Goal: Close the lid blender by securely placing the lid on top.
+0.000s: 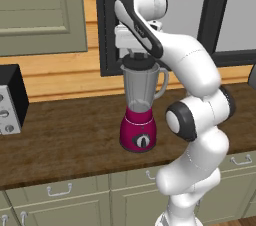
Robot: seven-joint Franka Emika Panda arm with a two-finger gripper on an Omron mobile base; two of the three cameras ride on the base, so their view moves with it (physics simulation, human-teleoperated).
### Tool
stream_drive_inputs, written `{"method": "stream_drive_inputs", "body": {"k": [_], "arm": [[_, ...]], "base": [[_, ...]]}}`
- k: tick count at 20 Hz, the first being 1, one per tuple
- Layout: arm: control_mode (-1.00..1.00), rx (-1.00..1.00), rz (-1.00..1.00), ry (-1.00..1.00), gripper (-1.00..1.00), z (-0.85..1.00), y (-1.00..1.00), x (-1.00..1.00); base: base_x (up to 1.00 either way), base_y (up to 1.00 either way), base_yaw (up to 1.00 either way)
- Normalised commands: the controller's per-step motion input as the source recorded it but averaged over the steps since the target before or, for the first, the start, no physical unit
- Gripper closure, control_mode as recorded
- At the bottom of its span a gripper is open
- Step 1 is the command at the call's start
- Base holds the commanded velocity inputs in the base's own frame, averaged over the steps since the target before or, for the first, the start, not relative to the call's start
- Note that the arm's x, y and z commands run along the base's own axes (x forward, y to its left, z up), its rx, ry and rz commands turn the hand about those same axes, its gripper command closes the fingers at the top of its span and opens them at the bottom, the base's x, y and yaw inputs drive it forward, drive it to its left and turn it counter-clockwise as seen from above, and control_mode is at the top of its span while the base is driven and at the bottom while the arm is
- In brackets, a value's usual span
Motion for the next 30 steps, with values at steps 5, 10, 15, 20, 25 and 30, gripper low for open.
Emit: {"method": "stream_drive_inputs", "body": {"k": [5,10,15,20,25,30], "arm": [[-1.00,0.00,0.03,0.00,1.00,0.00,0.00,-0.45],[-1.00,0.00,0.00,0.01,1.00,0.00,0.00,-0.20],[-1.00,-0.03,-0.06,-0.05,1.00,-0.02,-0.10,0.02],[-1.00,0.00,-0.12,-0.09,1.00,0.00,-0.02,0.23],[-1.00,0.00,-0.09,0.00,1.00,0.00,0.00,0.24],[-1.00,0.00,-0.06,0.00,1.00,0.00,0.02,0.24]], "base": [[0.00,0.00,0.00],[0.00,0.00,0.00],[0.00,0.00,0.00],[0.00,0.00,0.00],[0.00,0.00,0.00],[0.00,0.00,0.00]]}}
